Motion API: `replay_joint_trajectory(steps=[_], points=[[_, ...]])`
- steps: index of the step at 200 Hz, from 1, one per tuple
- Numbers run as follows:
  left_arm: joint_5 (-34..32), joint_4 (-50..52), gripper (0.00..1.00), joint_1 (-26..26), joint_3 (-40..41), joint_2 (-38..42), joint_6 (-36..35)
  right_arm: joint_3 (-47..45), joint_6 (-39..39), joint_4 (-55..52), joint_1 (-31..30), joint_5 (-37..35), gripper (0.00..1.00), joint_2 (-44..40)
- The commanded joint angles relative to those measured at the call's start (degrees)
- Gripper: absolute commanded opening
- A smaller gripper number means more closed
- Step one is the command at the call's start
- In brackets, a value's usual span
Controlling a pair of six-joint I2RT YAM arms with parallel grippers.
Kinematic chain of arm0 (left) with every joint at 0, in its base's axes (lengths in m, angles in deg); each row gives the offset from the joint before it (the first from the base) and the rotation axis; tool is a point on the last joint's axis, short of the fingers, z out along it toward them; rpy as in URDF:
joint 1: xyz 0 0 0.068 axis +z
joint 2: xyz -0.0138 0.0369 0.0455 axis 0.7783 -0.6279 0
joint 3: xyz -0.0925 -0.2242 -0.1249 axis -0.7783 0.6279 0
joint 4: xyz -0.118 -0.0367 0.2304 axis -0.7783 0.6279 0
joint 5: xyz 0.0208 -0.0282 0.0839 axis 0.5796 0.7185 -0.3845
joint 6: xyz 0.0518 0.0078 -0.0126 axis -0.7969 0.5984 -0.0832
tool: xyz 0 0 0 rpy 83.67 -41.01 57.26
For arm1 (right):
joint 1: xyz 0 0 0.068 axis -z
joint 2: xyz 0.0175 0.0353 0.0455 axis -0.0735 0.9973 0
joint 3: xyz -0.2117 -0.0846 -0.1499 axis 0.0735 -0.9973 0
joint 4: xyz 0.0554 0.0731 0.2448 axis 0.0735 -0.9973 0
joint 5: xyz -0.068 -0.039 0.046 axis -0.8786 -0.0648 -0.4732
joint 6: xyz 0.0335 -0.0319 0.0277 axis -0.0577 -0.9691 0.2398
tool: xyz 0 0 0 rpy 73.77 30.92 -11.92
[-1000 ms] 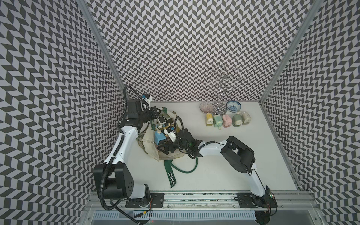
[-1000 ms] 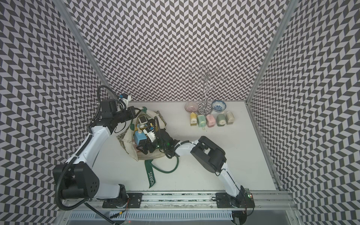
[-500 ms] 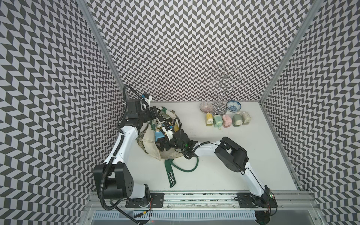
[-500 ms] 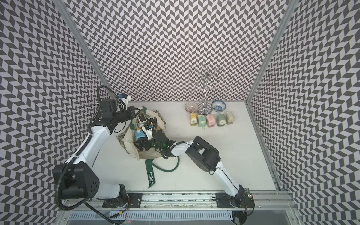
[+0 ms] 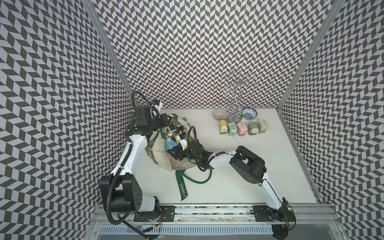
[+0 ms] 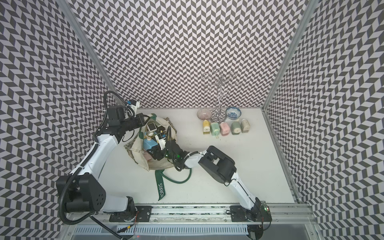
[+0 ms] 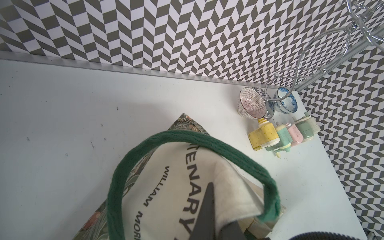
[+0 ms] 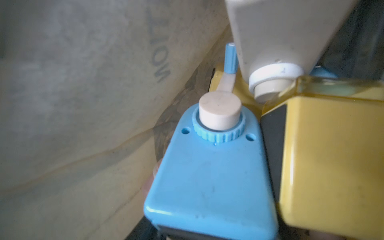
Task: Take out the pencil sharpeners from the tote bags
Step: Pick up the pencil sharpener from the canvas bag.
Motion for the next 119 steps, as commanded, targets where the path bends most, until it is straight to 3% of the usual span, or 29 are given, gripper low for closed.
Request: replay_joint_trajectory(steps=[1,38,72,119], points=[[0.9,-2.7,0.0,-0.3,-1.0,2.9,-0.2,-4.9,-2.3,4.7,1.6,0.3,0.53,-6.7],[0.9,-2.7,0.0,-0.2,-1.0,2.9,-0.3,-10.8,-6.5,0.0,1.7,5.7,0.48,-15.0],[0.9,-2.6,0.0,-0.1,-1.1,2.9,-0.3,-10.4,-13.9,-21.7,2.5,6.1,0.47,-23.9],[1.2,-2.7,0.0,0.0,-1.2,2.5,-0.2,-11.0,-14.7,-40.1,7.3,6.1,0.45,-36.5]])
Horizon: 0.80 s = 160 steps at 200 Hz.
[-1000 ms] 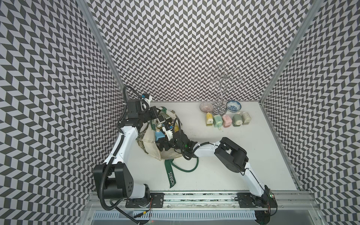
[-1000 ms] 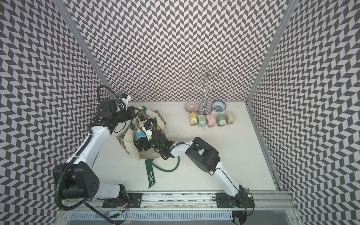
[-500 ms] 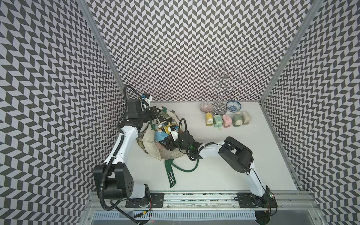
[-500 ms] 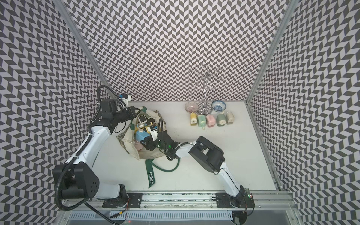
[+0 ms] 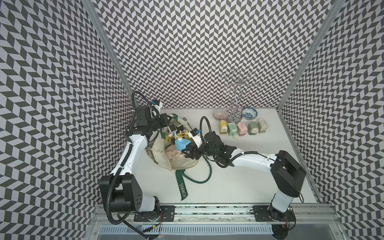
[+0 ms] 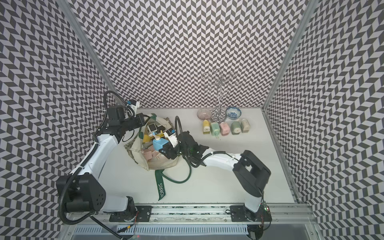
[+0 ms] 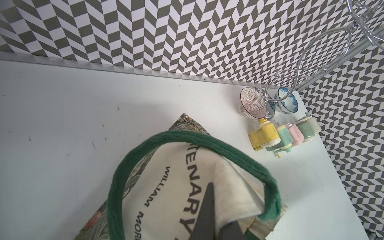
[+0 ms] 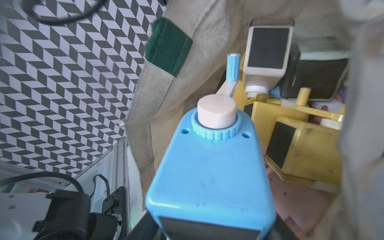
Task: Take out the pencil sharpeners from the tote bags
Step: Pick up the pencil sharpener from the canvas bag, then place the pencil sharpener at the center of the board.
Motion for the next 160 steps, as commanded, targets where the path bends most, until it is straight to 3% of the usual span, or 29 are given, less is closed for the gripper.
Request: replay_joint_trajectory(steps=[1,28,53,107,122,160], points=[[1.4,-2.6,0.0,0.0,-1.2,2.5,0.0,1.0,-2.4,-10.8,3.2,-0.1,0.45,-6.3],[1.3,-2.7,0.0,0.0,-1.0,2.7,0.0,4.9,-1.5,-20.1,7.4,-4.2,0.45,-9.3],[1.4,-2.8,0.0,0.2,-1.0,2.8,0.1,11.7,-1.6,-29.1,10.8,-7.5,0.45,-6.6],[1.3,-2.8,0.0,0.2,-1.1,2.6,0.1,35.1,-3.7,-53.2,15.0,-11.5,0.45,12.4],[1.4,-2.8,0.0,0.2,-1.1,2.6,0.1,42.0,-4.0,-59.0,15.3,-15.8,0.46,18.1],[1.3,-2.8,0.0,0.2,-1.0,2.6,0.0,51.4,-4.3,-64.8,17.5,-16.9,0.46,26.8]])
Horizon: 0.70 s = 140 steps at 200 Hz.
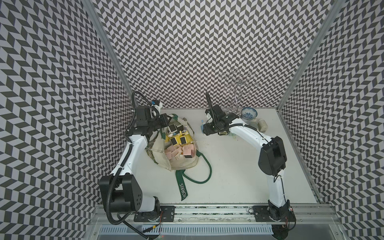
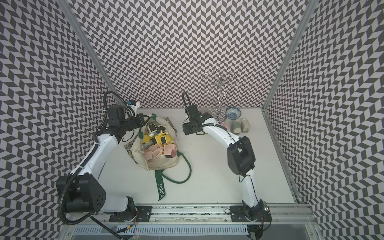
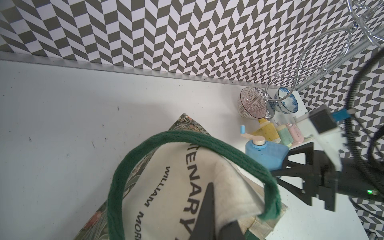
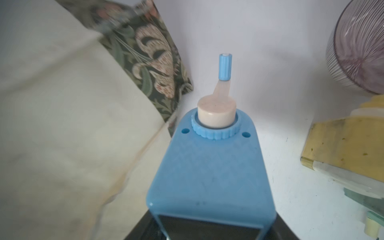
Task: Take out the pencil sharpeners from the tote bags
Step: Place the pencil sharpener at the center of the board.
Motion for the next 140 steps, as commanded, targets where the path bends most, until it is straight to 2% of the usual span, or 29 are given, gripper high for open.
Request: replay_joint_trajectory(steps=[1,35,75,140], points=[[1.3,-2.8,0.0,0.2,-1.0,2.6,0.0,5.4,-1.1,-6.7,1.4,-2.8,0.46,2.8],[1.4,-2.8,0.0,0.1,-1.1,2.5,0.1,10.8,-1.9,-11.6,2.4,-5.4,0.48,8.1],[1.4,-2.9,0.0,0.2,-1.0,2.5,0.1,11.0,-1.5,-12.2,3.3,-7.3,0.5,8.9],[1.3,-2.8,0.0,0.1,-1.0,2.5,0.0,14.3,-1.9,-12.9,4.6,-6.1,0.58,11.2]])
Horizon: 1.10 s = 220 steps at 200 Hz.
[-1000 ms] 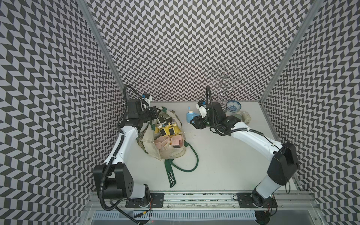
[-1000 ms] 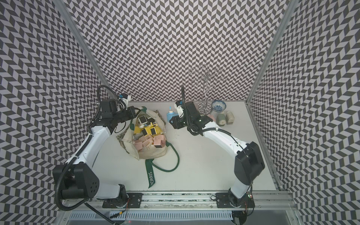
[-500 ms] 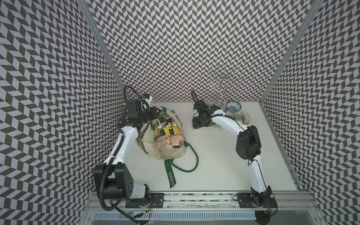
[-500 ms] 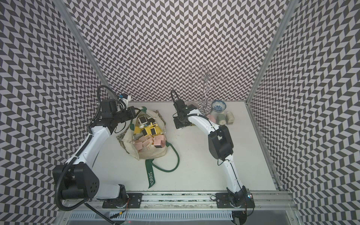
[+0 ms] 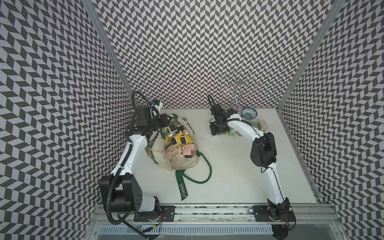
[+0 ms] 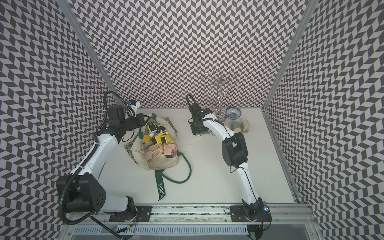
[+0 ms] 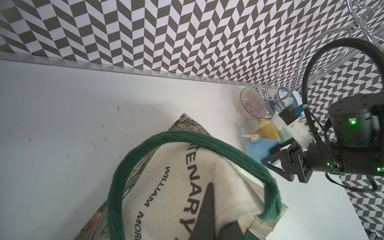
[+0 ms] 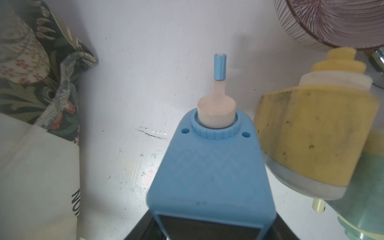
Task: Take out the pencil sharpeners from the tote bags
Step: Place the pencil sharpener at the center of the board.
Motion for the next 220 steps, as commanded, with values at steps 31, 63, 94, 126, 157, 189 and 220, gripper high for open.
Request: replay_joint_trajectory(steps=[31,63,94,126,157,189,220], points=[[1.2,-2.8,0.0,0.0,-1.0,2.6,-0.1,2.2,-0.5,1.0,1.0,0.6,0.6,2.3],[1.0,-2.8,0.0,0.0,-1.0,2.5,-0.1,2.1,-0.5,1.2,1.4,0.9,0.66,2.8],[1.0,-2.7,0.0,0.0,-1.0,2.5,-0.2,2.2,-0.5,1.6,1.7,1.1,0.73,3.0],[0.8,-2.6,0.0,0.0,-1.0,2.4,-0.2,2.3,-0.7,2.3,1.9,0.7,0.74,2.9],[0.8,-2.6,0.0,-0.1,-1.0,2.3,-0.2,2.2,-0.4,2.5,2.2,1.6,0.74,2.6],[0.7,-2.5,0.0,-0.1,-1.0,2.3,-0.3,2.1,-0.3,2.5,2.8,2.8,0.74,1.6],[0.7,-2.6,0.0,-0.1,-1.0,2.4,-0.3,-0.1,-0.5,3.7,2.8,4.3,0.74,-1.9]])
